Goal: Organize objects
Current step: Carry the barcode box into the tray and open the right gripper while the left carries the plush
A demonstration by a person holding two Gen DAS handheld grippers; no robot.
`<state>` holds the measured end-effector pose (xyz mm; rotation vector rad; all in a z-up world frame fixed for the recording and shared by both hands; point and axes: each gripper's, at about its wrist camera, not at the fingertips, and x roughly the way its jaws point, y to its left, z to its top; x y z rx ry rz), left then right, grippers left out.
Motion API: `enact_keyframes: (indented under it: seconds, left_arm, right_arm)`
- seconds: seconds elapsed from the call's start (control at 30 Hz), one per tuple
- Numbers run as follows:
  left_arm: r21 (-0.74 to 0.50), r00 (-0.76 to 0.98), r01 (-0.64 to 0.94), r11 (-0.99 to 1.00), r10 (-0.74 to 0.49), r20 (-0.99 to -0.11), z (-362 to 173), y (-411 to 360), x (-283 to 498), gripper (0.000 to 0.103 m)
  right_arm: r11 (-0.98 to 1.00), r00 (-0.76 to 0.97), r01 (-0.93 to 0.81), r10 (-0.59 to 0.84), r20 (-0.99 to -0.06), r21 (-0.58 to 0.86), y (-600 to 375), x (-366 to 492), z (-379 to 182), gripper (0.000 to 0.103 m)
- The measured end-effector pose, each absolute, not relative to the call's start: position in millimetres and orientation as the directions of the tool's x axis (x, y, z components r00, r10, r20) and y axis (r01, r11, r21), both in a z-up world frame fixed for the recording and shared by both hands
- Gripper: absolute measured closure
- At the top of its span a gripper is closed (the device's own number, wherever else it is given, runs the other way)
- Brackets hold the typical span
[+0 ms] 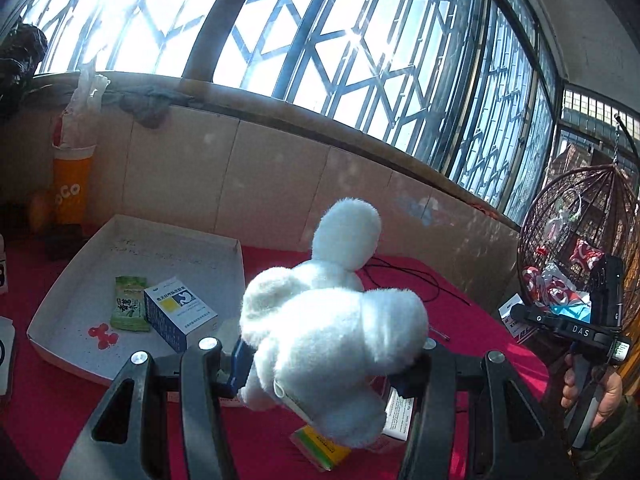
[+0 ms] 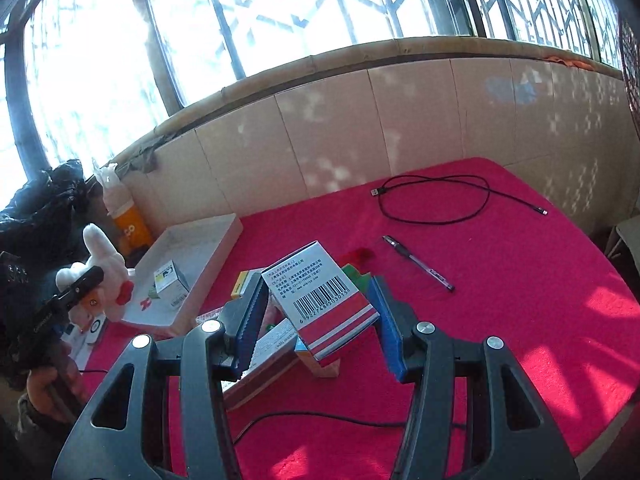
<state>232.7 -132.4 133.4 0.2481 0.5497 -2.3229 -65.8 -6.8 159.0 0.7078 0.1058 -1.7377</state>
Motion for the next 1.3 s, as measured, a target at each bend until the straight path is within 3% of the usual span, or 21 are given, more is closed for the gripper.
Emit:
enact_keyframes:
  seconds: [0.57, 1.3]
  left_arm:
    - [-0.348, -0.688, 0.725, -0.595, -0.652, -0.318, 132, -145, 256, 0.049]
    - [-0.386, -0.578, 0.806, -0.449, -0.736, -0.352, 121, -189, 323, 0.049]
  right_arm:
    - [-0.22, -0.048, 0.934, -0.858, -0.511, 0.281, -31, -43, 164, 0.052]
    - [0.038, 0.138, 0.981, -0.831, -0.539, 0.191, -127, 52, 181, 0.052]
